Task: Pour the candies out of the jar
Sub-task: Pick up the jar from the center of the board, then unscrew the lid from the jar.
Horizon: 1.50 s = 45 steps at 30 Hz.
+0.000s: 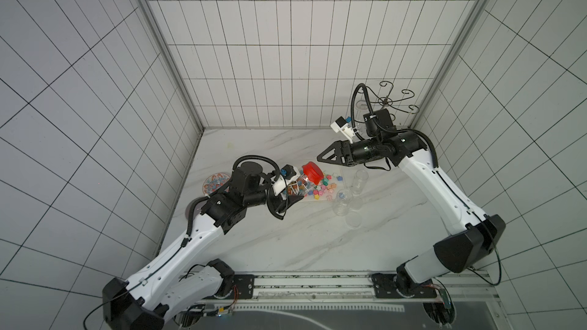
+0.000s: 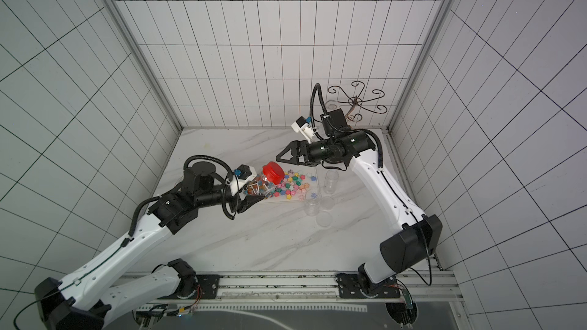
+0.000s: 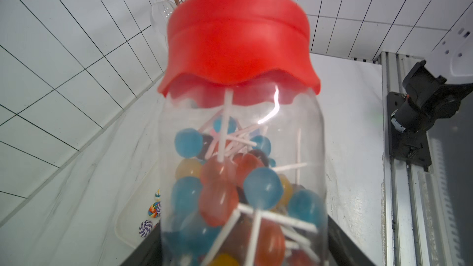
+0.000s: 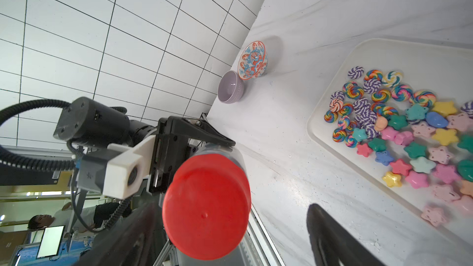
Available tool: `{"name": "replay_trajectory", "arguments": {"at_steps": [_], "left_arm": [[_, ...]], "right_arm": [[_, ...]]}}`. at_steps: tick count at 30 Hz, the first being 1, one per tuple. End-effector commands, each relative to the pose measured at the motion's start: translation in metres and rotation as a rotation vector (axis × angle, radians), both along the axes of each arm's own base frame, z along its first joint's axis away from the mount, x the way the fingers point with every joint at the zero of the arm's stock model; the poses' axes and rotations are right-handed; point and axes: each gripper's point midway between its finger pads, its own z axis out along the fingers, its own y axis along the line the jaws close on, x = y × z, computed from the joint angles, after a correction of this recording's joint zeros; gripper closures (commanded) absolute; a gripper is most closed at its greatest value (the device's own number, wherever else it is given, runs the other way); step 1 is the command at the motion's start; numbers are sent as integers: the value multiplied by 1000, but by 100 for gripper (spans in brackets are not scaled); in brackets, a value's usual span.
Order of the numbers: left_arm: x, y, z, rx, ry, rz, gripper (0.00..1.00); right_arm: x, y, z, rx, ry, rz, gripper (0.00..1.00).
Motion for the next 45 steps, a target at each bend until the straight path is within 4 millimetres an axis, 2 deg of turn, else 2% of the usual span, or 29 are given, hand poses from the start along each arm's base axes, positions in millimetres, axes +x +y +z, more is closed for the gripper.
{"name": "replay_trajectory", "arguments": {"at_steps": [1, 3, 6, 15, 25, 34, 39, 45], "left_arm": [[3, 11, -10, 154, -104, 84, 41], [-3, 10, -20, 212, -113, 86, 41], [-10, 11, -24, 233, -134, 90, 41], [-12, 11, -11, 191, -185, 99, 41], [-12, 9, -16, 193, -177, 92, 41], [-12, 7, -18, 193, -171, 88, 41], [-11, 6, -21, 198, -166, 88, 41], [-11, 5, -23, 200, -159, 83, 41]], "right_arm": [[-25, -6, -14, -10, 118, 26, 7], [-32, -7, -21, -11, 161, 38, 7], [-42, -10, -31, -11, 214, 39, 6], [-65, -13, -62, -2, 340, 43, 4], [-61, 9, -53, 29, 305, 98, 6], [-56, 21, -60, 2, 286, 121, 13], [-53, 26, -56, 7, 264, 134, 15], [-53, 31, -53, 8, 238, 158, 23]]}}
